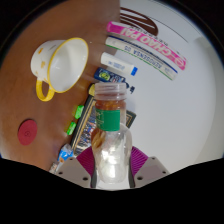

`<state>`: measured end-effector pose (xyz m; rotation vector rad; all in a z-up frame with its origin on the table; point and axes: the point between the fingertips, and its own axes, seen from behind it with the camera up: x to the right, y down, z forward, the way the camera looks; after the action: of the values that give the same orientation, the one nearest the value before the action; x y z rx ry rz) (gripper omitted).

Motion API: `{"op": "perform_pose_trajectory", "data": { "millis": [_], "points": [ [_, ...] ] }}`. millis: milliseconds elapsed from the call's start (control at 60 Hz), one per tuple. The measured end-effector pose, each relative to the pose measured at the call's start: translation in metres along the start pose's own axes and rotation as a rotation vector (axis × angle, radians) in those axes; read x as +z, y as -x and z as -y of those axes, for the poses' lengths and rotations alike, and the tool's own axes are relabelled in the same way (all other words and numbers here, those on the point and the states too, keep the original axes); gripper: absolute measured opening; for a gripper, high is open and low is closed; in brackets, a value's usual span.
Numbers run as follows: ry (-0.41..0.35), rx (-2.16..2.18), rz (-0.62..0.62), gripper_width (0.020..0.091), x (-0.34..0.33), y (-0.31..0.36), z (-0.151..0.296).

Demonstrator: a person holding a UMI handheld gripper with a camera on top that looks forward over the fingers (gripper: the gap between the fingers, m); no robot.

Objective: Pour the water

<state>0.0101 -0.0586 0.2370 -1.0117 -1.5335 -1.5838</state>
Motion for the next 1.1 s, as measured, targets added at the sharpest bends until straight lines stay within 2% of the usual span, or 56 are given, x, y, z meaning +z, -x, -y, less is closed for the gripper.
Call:
{"op": "perform_pose_trajectory", "data": {
  "millis": [100,167,383,533,683,717,783,900,1100],
  "points": [
    [-0.019,-0.163,0.026,0.0432,0.004,0.013,0.024],
    [0.000,-0.235,0.035,0.0433,0.005,0.017,0.029],
    [-0.030,-0.114,0.085,0.0432,0.001,0.029,0.038],
    [-0.012,0.295,0.174,0.0429,-0.002,0.030,0.020],
    [-0.007,0.909,0.245,0.0431,-0.003,0.018,-0.004],
    [0.014,1.038,0.251,0.0433,-0.006,0.017,-0.007],
    [-0.010,1.273,0.311,0.0436,-0.006,0.024,-0.013],
    [-0.002,1.581,0.379,0.0436,-0.008,0.053,-0.018],
    [0.022,1.871,0.510,0.0436,-0.010,0.126,0.005]
  ]
}}
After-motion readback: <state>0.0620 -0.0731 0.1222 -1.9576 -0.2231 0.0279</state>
